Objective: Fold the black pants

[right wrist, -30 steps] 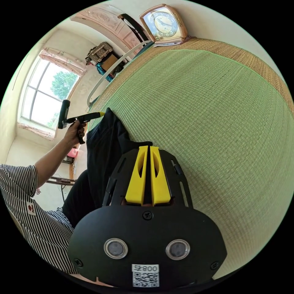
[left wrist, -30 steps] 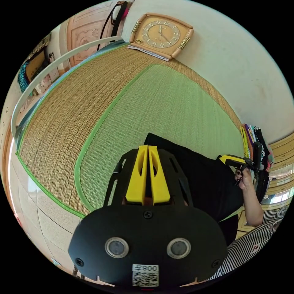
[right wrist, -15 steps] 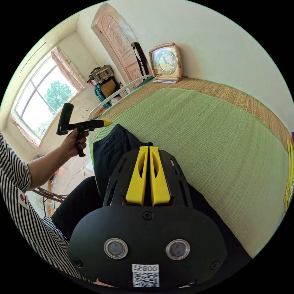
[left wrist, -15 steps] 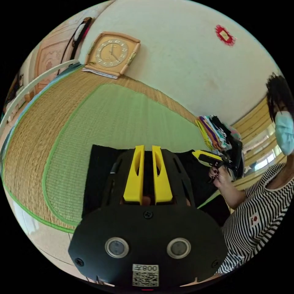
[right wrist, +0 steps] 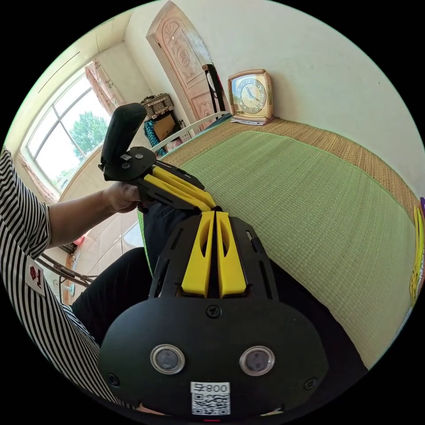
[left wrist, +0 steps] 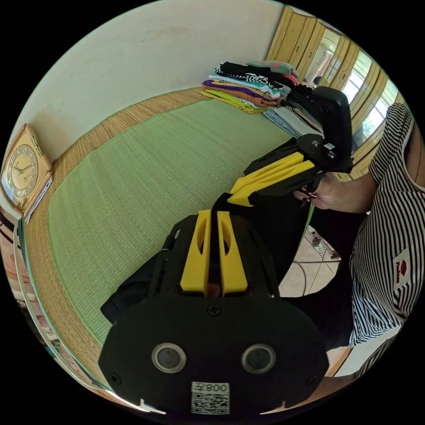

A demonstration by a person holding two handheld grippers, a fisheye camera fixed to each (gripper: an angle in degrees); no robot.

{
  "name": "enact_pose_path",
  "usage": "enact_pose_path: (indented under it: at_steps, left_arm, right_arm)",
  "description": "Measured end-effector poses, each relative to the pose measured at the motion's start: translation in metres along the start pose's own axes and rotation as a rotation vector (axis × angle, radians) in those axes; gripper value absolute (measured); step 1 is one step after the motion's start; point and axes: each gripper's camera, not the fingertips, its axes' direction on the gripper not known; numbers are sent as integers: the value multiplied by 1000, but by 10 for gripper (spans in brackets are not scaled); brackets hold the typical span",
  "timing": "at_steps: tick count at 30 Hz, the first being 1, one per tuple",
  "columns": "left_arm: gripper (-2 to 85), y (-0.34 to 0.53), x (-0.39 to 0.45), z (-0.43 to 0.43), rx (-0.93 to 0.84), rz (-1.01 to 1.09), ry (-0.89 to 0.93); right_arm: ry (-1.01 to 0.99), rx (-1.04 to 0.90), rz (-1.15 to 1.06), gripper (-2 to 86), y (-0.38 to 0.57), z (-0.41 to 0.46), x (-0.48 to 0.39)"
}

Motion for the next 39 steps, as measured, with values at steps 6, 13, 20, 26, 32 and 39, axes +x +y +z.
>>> enact_pose_path:
  at_steps: [6,13,20,26,32,39]
  left_arm:
    - [22,-23,-25,16,36,-68,-4]
    - [21,-42,-52,50,9,-133,19]
    - [33,-41,-74,57,92,-232,85]
    - [42,-51,-88,78,-5,-247,153]
    - [22,-35,-76,62,37,-195,194]
    - [17,4,-40,31,55,-135,147]
  right_arm:
    - [50,41,17,0,-1,-6,13]
    - [-5,-153,-2,0,-4,40,24]
    - [-29,-290,-23,0,0,77,16]
    - [-44,-295,-14,1,-7,81,22]
    - [-114,-256,17,2,-11,66,36]
    - [-306,-40,22,19,-14,5,76]
